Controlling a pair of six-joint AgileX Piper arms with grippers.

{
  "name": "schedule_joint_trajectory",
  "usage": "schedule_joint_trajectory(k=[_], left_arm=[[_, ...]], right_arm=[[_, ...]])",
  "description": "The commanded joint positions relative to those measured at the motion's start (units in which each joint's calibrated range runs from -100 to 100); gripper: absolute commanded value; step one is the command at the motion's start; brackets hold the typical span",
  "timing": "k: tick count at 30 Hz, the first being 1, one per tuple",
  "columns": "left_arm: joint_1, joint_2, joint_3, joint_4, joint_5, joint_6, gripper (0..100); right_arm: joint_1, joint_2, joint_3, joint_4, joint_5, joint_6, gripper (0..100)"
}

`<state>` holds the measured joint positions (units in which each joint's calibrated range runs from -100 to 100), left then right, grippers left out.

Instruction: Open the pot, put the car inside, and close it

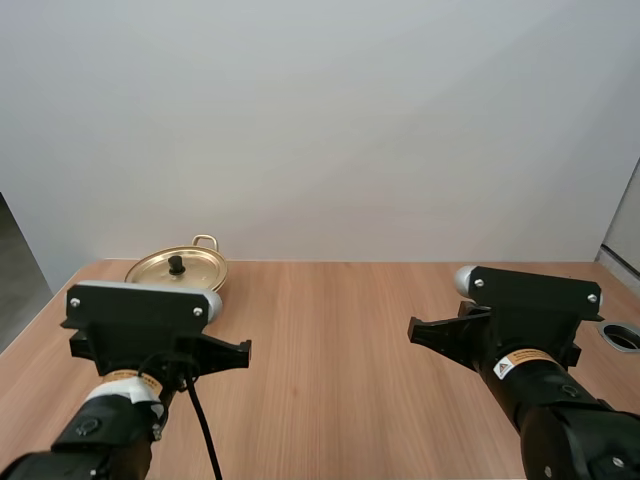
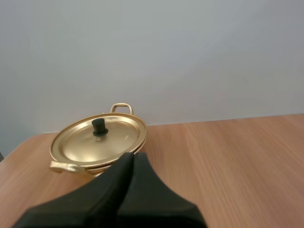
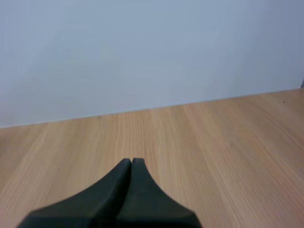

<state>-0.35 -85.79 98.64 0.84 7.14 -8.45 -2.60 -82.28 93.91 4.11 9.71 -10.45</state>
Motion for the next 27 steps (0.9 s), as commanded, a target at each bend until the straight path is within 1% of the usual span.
schedule_joint_trajectory(k=[1, 3, 7, 9, 11, 14, 19, 21, 23, 27], left_arm=[[0.14, -5.2, 1.36, -0.2, 2.19, -0.02, 0], [0.42, -7.77, 1.36, -0.38, 7.36, -0.02, 0], [0.4, -13.17, 1.36, -0.84, 17.73, -2.29, 0], [0.4, -14.21, 1.36, -0.84, 22.36, -2.61, 0], [0.4, -14.21, 1.36, -0.84, 22.87, -2.61, 0], [0.4, -14.21, 1.36, -0.84, 22.87, -2.61, 0], [0.4, -14.21, 1.36, -0.84, 22.87, -2.61, 0], [0.4, -14.21, 1.36, -0.84, 22.87, -2.61, 0], [0.4, -14.21, 1.36, -0.84, 22.87, -2.61, 0], [0.4, -14.21, 1.36, -0.84, 21.59, -2.61, 0]], right_arm=[[0.01, -3.52, 0.01, -0.3, 1.81, 0.0, 0], [0.01, -5.26, 0.01, -1.49, 5.91, 0.0, 0], [0.01, -7.61, 0.01, -2.55, 14.77, 0.0, 0], [0.01, -8.37, 0.01, -4.7, 16.71, 0.0, 0], [0.01, -8.96, 0.01, -6.42, 18.01, 0.0, 0], [0.01, -9.91, 0.01, -6.44, 20.38, 0.0, 0], [0.01, -12.6, 2.19, -6.44, 20.47, 0.0, 0], [0.01, -14.58, 2.93, -6.03, 23.5, 0.0, 0], [0.01, -17.34, 3.73, -5.61, 24.19, 0.0, 0], [0.08, -17.72, 4.9, -4.11, 24.65, 0.0, 0]])
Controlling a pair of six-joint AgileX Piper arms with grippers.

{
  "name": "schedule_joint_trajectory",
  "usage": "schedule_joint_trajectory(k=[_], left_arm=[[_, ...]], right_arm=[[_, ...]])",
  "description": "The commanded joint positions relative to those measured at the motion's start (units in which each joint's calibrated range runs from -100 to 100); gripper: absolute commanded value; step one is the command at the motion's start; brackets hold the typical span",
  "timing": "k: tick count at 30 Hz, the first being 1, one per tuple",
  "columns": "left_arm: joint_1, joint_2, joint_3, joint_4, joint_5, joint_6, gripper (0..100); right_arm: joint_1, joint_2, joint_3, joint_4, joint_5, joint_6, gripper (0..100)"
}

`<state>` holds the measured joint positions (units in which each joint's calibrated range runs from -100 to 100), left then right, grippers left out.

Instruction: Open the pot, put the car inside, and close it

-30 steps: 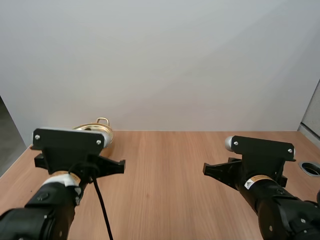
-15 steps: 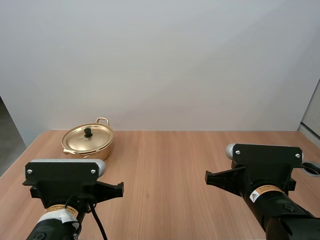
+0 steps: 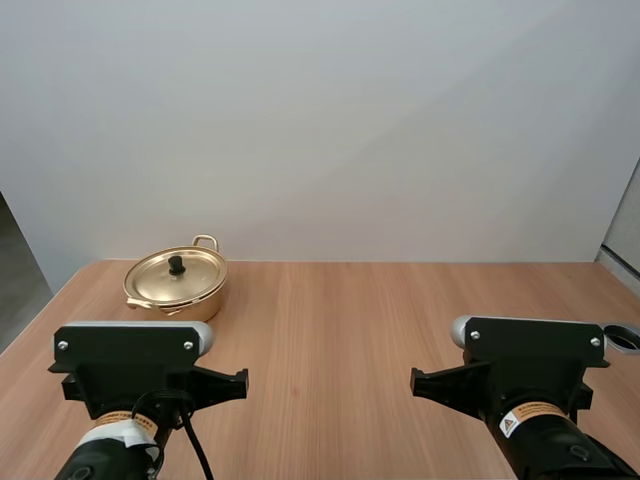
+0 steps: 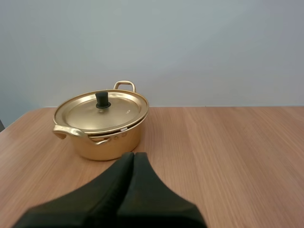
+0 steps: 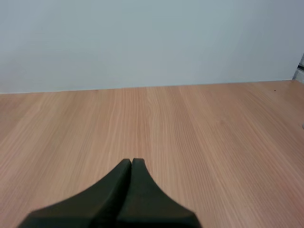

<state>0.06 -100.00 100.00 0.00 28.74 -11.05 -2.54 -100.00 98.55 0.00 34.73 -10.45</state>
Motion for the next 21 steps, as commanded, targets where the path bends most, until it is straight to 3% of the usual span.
schedule_joint_trajectory(k=[1, 7, 21], left_arm=[[0.0, 0.0, 0.0, 0.0, -0.01, -0.01, 0], [0.0, 0.0, 0.0, 0.0, -0.01, -0.01, 0], [0.0, 0.0, 0.0, 0.0, -0.01, -0.01, 0]], right_arm=[[0.01, 0.0, 0.56, 0.98, -0.37, 0.0, 0], [0.4, 0.0, 1.45, 4.21, -0.37, 0.0, 0], [2.2, 0.0, 1.45, 4.23, -1.0, 0.0, 0]])
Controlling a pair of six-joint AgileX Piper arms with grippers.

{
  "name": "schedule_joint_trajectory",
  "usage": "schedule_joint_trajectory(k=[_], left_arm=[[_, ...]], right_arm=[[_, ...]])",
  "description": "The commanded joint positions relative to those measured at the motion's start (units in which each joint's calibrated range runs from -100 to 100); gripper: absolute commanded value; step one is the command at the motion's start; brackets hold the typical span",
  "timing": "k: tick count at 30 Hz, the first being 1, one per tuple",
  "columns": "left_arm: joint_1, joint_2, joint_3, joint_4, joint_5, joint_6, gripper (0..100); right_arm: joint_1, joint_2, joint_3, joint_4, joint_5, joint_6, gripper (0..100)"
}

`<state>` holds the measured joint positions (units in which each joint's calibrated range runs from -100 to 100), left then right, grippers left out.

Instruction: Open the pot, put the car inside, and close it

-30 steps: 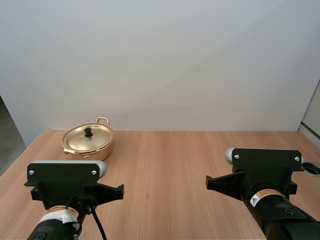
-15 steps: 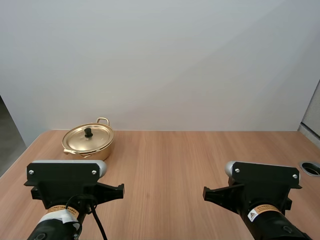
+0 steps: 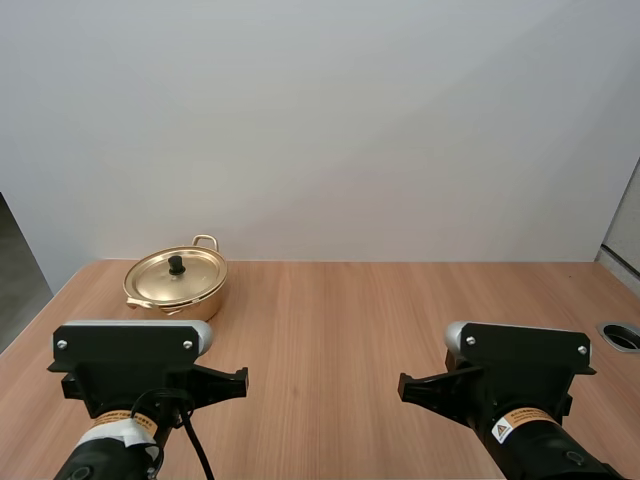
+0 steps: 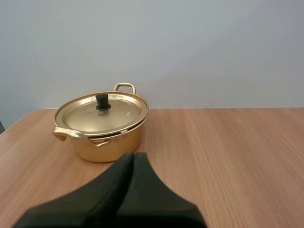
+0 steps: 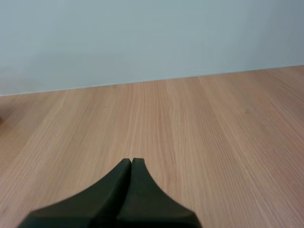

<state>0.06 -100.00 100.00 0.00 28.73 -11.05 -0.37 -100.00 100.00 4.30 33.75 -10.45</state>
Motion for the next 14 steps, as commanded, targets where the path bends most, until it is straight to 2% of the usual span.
schedule_joint_trajectory(k=[1, 14], left_arm=[[0.0, 0.0, 0.0, 0.0, 0.0, -0.01, 0], [0.0, 0.0, 0.0, 0.0, 0.0, -0.01, 0]], right_arm=[[0.04, 0.0, 0.0, -0.07, -0.02, 0.0, 0], [0.02, 0.0, 0.0, 0.18, -0.02, 0.0, 0]])
